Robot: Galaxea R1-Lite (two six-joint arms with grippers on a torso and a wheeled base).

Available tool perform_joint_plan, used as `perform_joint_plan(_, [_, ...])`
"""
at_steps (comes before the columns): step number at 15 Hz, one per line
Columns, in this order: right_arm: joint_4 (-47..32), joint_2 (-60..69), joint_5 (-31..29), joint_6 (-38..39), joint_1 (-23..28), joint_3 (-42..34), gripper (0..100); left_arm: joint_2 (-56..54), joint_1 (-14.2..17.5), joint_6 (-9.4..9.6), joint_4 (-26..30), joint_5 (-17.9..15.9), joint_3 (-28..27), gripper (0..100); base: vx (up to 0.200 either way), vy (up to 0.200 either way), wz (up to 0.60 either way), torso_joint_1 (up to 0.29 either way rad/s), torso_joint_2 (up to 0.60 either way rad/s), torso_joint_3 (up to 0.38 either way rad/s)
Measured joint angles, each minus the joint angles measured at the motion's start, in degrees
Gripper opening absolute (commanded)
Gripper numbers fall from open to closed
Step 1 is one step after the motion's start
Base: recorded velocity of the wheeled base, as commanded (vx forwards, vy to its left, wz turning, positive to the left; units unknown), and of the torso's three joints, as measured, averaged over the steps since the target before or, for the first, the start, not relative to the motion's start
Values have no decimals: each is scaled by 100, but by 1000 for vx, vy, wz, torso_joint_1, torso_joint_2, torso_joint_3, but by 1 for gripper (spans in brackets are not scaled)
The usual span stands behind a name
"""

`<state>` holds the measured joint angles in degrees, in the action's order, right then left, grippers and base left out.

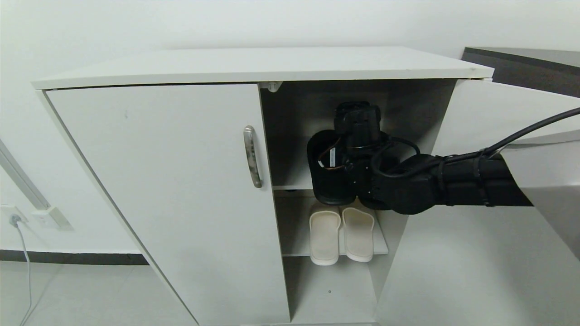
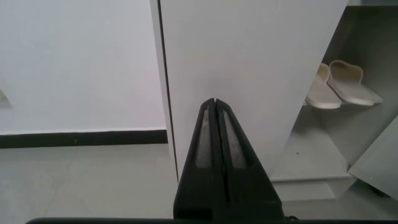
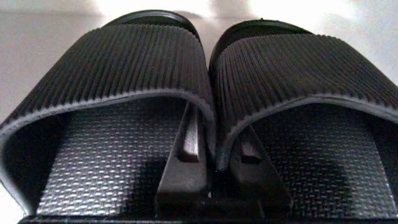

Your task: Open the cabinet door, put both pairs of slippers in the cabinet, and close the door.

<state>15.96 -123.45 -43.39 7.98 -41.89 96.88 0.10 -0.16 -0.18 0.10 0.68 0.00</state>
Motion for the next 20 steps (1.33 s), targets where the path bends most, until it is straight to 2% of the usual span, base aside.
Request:
perform_joint_plan(8, [-712,-555,288,6,187,1363,0,0,0,-6,0,18,0,0,0,0,0,0,0,0])
perform_joint_plan(14, [-734,-767,323,28,262,1541,0,0,-2,-6,0,27,0,0,0,0,0,0,0,0])
perform_joint_plan(15, [-731,-778,323,30,267,1545,100,0,-2,-6,0,29,0,0,0,0,0,0,0,0])
perform_joint_plan(20, [-725,-772,323,35,261,1448,100,0,-2,-9,0,27,0,0,0,0,0,0,0,0])
